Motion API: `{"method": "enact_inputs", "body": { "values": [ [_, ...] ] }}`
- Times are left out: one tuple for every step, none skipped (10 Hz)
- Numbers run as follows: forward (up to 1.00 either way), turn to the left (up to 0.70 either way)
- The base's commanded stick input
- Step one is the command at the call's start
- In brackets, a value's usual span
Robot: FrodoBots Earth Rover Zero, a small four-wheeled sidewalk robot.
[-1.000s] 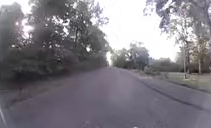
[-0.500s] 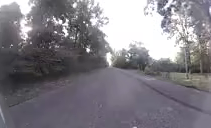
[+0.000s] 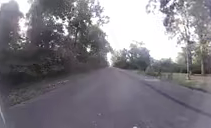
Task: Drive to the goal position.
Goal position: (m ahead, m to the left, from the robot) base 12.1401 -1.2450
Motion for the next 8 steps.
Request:
{"method": "enact_inputs", "body": {
  "values": [
    [0.7, 0.02],
    [0.7, 0.0],
    [0.7, 0.0],
    [0.7, 0.0],
    [0.7, 0.0],
    [0.7, 0.0],
    [0.7, 0.0],
    [0.7, 0.0]
  ]
}}
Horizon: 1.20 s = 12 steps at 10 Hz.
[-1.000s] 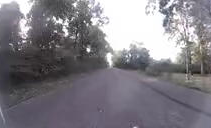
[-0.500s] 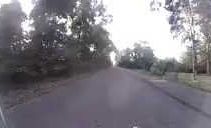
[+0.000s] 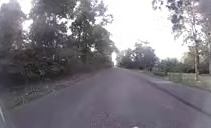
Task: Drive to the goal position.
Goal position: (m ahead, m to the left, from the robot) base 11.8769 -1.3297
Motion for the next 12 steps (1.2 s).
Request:
{"method": "enact_inputs", "body": {
  "values": [
    [0.7, 0.0],
    [0.7, 0.0],
    [0.7, 0.0],
    [0.7, 0.0],
    [0.7, 0.0],
    [0.7, 0.0],
    [0.7, 0.0],
    [0.7, 0.0],
    [0.7, 0.0],
    [0.7, 0.0],
    [0.7, 0.0],
    [0.7, 0.0]
  ]
}}
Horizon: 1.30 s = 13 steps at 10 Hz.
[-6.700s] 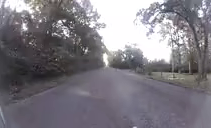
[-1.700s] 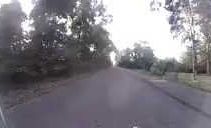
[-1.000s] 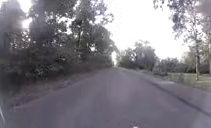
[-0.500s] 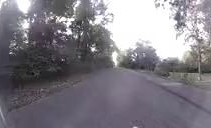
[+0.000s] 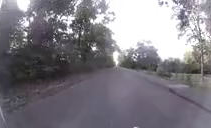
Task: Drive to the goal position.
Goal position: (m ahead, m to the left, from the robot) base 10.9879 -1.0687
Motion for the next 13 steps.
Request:
{"method": "enact_inputs", "body": {
  "values": [
    [0.7, -0.25],
    [0.7, -0.29],
    [0.7, -0.23],
    [0.7, -0.16],
    [0.7, -0.09],
    [0.7, 0.0],
    [0.7, 0.0],
    [0.7, 0.0],
    [0.7, 0.0],
    [0.7, 0.0],
    [0.7, 0.0],
    [0.7, 0.0],
    [0.7, 0.0]
  ]
}}
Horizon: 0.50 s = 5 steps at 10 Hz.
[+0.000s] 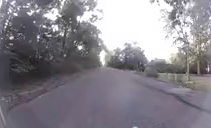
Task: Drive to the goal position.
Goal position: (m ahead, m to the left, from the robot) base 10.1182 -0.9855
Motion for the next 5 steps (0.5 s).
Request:
{"method": "enact_inputs", "body": {
  "values": [
    [0.7, 0.0],
    [0.7, 0.0],
    [0.7, 0.0],
    [0.7, 0.0],
    [0.7, 0.0]
  ]
}}
